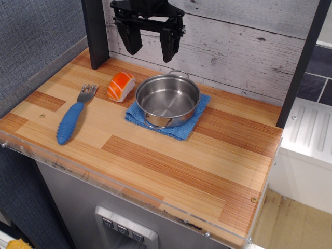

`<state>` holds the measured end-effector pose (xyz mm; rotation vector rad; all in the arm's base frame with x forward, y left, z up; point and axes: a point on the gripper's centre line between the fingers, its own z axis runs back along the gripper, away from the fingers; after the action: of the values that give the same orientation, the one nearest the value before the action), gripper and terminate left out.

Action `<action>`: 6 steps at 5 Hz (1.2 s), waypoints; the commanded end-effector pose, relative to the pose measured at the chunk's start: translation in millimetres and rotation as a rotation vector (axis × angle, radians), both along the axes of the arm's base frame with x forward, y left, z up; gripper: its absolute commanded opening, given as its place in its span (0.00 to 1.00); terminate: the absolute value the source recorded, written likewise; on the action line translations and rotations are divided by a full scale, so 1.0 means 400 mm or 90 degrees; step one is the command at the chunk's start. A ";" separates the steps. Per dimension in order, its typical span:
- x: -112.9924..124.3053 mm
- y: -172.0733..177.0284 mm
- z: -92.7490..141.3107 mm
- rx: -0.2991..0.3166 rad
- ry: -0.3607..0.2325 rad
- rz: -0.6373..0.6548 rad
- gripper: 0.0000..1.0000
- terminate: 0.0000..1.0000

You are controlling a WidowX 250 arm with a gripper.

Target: Move the pot to the bottom right of counter.

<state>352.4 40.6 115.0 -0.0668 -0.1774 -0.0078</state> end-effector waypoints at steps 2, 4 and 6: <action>-0.023 0.027 -0.028 -0.054 -0.025 -0.010 1.00 0.00; -0.087 0.111 -0.054 -0.080 -0.106 0.083 1.00 0.00; -0.094 -0.024 -0.087 -0.062 -0.096 -0.016 1.00 0.00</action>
<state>309.9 30.5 63.5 -0.1792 -0.2718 -0.0190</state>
